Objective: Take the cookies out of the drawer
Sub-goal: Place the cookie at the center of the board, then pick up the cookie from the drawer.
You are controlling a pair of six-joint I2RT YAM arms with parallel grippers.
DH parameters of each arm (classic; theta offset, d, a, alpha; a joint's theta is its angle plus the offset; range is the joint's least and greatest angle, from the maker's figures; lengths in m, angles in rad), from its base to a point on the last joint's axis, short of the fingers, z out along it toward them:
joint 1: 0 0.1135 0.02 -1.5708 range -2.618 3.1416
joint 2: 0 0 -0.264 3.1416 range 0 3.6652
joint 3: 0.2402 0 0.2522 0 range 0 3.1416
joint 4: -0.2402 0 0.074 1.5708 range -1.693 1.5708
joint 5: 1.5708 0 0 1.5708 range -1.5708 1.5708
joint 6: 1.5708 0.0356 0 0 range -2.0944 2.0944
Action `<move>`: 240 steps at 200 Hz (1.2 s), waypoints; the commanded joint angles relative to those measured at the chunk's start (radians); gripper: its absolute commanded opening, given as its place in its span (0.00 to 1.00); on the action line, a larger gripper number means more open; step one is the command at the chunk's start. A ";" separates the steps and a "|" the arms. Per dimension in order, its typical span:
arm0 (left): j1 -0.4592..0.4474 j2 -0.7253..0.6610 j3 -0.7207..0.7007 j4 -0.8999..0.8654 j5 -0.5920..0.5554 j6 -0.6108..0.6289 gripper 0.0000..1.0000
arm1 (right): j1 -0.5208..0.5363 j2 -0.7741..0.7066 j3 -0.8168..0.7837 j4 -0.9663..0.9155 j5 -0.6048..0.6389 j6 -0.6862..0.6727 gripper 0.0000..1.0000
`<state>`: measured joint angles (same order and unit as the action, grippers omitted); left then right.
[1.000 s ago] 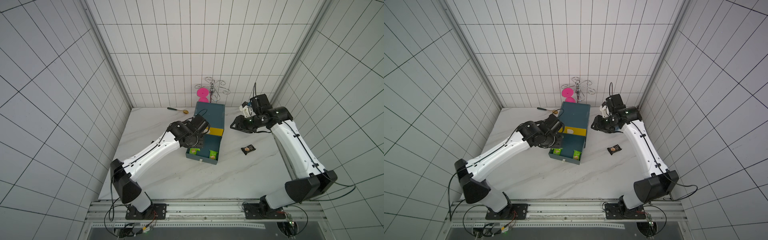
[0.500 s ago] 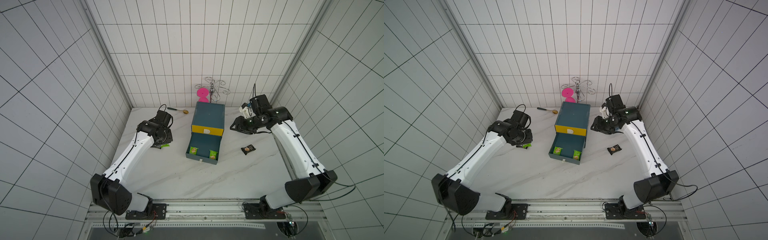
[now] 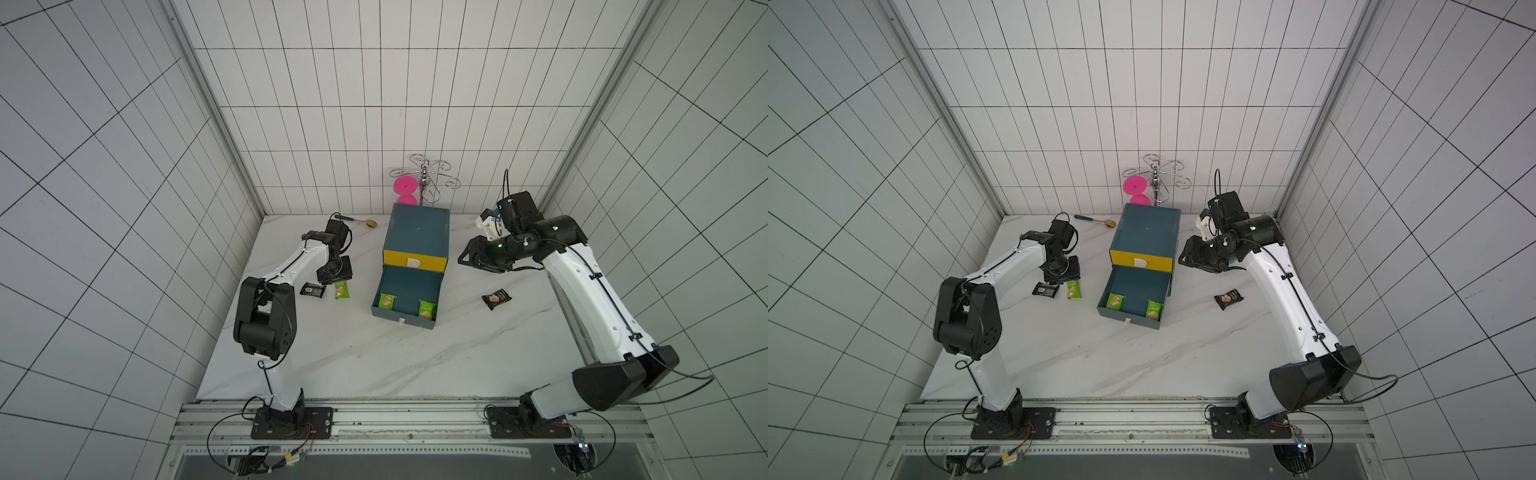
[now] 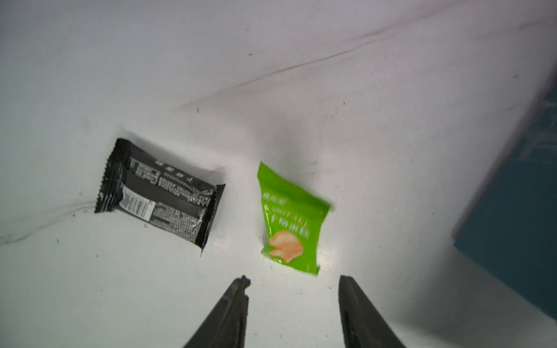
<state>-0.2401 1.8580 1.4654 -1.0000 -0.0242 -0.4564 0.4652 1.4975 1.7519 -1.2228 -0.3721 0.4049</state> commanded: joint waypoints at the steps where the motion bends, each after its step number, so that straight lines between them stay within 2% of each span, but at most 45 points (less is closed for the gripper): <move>1: -0.001 -0.029 0.003 0.041 0.028 -0.010 0.69 | 0.087 -0.028 0.023 -0.060 0.016 0.058 0.51; 11: -0.001 -0.069 -0.010 0.043 0.039 -0.026 0.77 | 0.143 -0.031 0.018 -0.069 0.035 0.089 0.51; 21: -0.001 -0.119 -0.020 0.039 0.055 -0.043 0.81 | 0.201 -0.030 0.018 -0.083 0.062 0.118 0.51; 52: -0.018 -0.318 -0.113 0.037 0.153 -0.097 0.82 | 0.346 0.032 0.040 -0.098 0.118 0.207 0.52; 77: -0.100 -0.459 -0.222 0.031 0.189 -0.151 0.82 | 0.412 0.158 0.126 -0.177 0.197 0.223 0.51; 102: -0.197 -0.561 -0.331 0.056 0.210 -0.221 0.82 | 0.426 0.248 0.166 -0.225 0.282 0.254 0.49; 127: -0.243 -0.612 -0.396 0.077 0.206 -0.259 0.81 | 0.428 0.274 0.126 -0.177 0.295 0.296 0.49; 240: -0.275 -0.657 -0.454 0.162 0.263 -0.289 0.80 | 0.439 0.423 0.065 -0.085 0.340 0.338 0.47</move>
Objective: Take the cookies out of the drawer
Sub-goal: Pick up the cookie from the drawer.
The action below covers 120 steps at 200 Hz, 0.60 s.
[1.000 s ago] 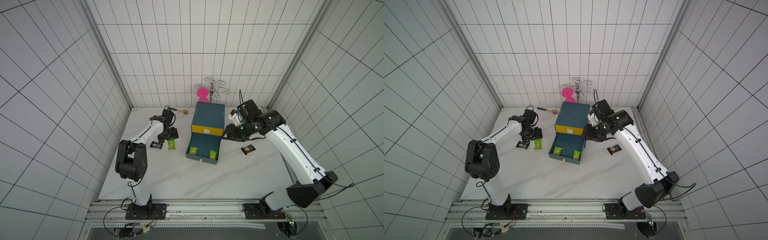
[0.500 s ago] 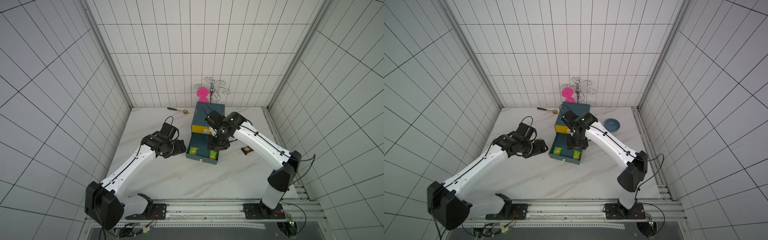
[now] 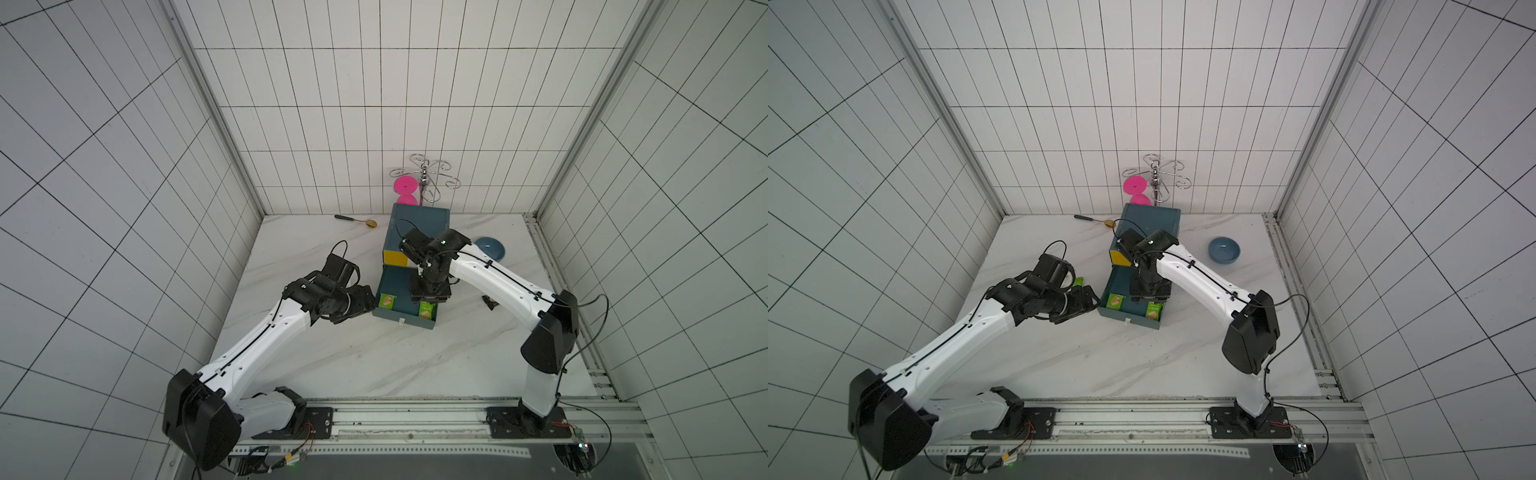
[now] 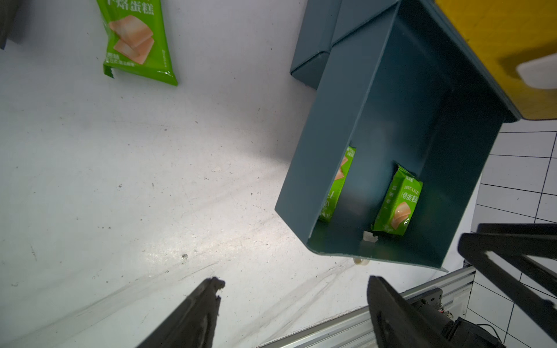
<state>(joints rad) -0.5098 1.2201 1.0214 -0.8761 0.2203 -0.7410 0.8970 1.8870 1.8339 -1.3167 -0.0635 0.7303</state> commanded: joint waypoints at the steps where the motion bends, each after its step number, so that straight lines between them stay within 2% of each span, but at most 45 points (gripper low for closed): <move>1: -0.006 -0.018 -0.010 0.039 0.019 -0.005 0.80 | 0.008 0.036 -0.017 0.008 0.031 0.012 0.47; 52: -0.007 -0.010 -0.010 0.050 0.029 -0.003 0.79 | 0.008 0.114 -0.008 0.007 0.066 -0.010 0.43; 120: -0.021 0.034 -0.003 0.087 0.050 -0.008 0.79 | 0.008 0.151 -0.026 -0.018 0.173 -0.027 0.41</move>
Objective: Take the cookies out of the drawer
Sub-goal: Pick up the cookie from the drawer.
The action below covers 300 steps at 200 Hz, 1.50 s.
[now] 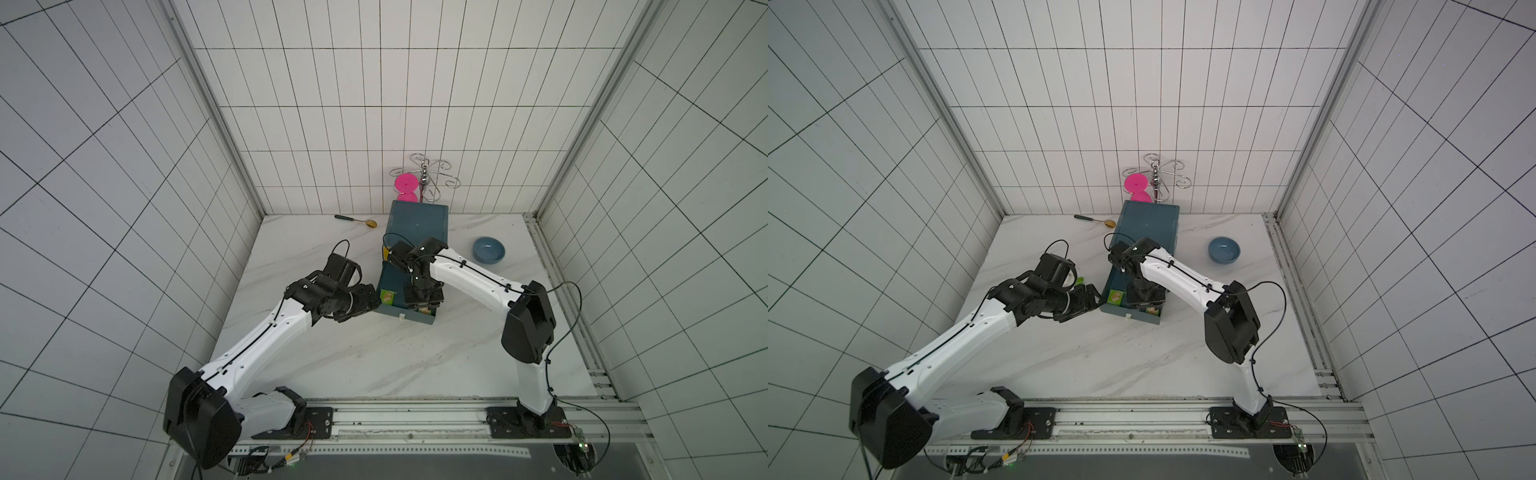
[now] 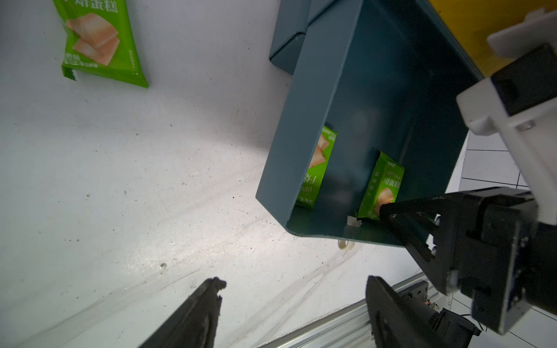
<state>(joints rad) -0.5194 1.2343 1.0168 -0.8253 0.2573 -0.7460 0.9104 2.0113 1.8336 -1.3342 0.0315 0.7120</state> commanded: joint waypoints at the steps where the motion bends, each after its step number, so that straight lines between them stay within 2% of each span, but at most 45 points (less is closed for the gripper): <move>1: -0.012 0.020 0.003 0.038 0.013 -0.003 0.78 | -0.004 0.027 -0.026 0.000 0.079 -0.009 0.41; 49: -0.028 0.033 0.001 0.059 0.018 -0.010 0.78 | -0.005 0.024 -0.090 0.072 0.116 0.006 0.38; 92: -0.033 0.034 -0.013 0.084 0.030 -0.022 0.77 | -0.004 0.018 -0.135 0.148 0.148 0.014 0.31; 126: -0.037 0.037 -0.019 0.095 0.031 -0.027 0.76 | -0.005 0.025 -0.143 0.161 0.147 0.005 0.19; 161: -0.039 0.036 -0.018 0.095 0.032 -0.027 0.76 | -0.005 -0.009 -0.145 0.175 0.159 -0.001 0.00; 300: -0.041 0.028 -0.038 0.094 0.029 -0.023 0.75 | -0.004 -0.160 -0.106 0.199 0.148 -0.014 0.00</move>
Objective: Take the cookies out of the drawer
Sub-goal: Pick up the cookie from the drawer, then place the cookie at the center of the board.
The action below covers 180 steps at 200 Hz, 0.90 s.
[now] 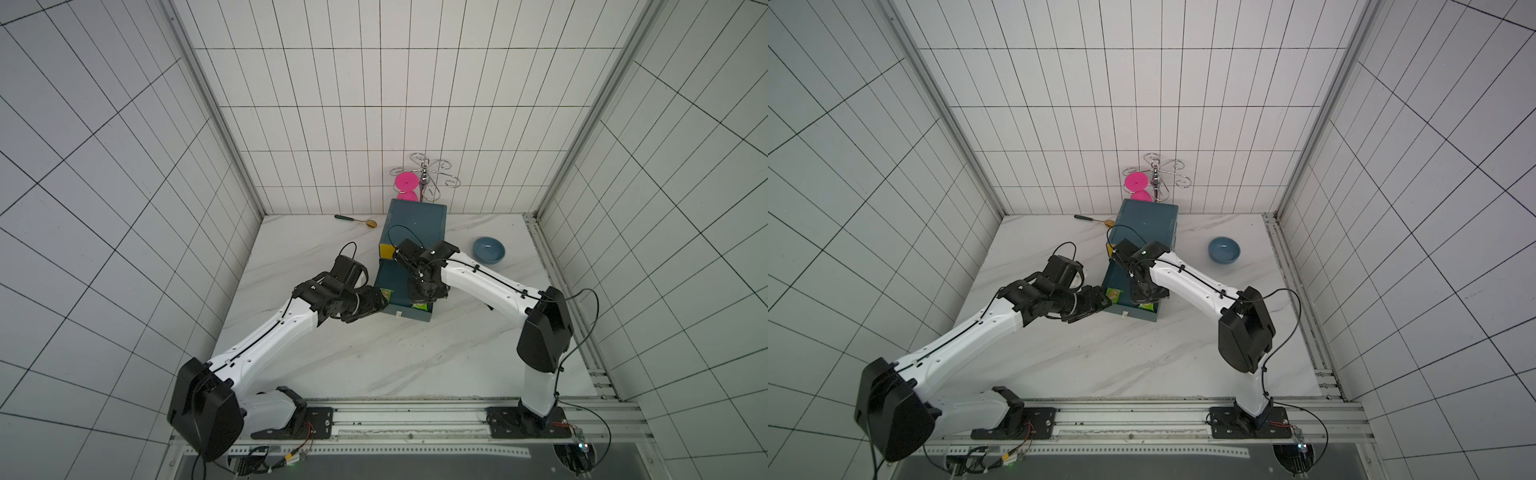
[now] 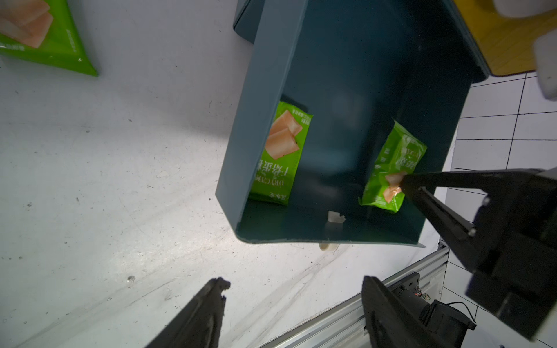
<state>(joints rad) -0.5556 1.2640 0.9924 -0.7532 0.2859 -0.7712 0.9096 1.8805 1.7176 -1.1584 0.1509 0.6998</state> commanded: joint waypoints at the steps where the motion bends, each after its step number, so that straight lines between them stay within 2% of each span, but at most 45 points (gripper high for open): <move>1: -0.004 -0.002 -0.014 0.022 0.000 0.003 0.74 | -0.003 -0.030 0.010 0.023 0.029 -0.001 0.00; 67: -0.004 -0.008 -0.023 0.018 -0.003 0.005 0.74 | -0.003 -0.092 0.052 -0.003 0.012 -0.002 0.00; 127: -0.004 -0.006 -0.019 0.014 -0.006 0.011 0.74 | -0.028 -0.222 0.085 -0.064 -0.010 -0.001 0.00; 151: -0.003 -0.011 -0.009 0.001 -0.007 0.018 0.74 | -0.102 -0.314 0.039 -0.088 -0.031 -0.010 0.00; 180: -0.003 -0.027 0.013 -0.020 -0.005 0.024 0.74 | -0.286 -0.410 -0.090 -0.076 -0.092 -0.071 0.00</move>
<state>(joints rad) -0.5556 1.2633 0.9787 -0.7605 0.2855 -0.7670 0.7509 1.5303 1.7237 -1.1923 0.1020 0.6815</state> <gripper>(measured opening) 0.738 0.039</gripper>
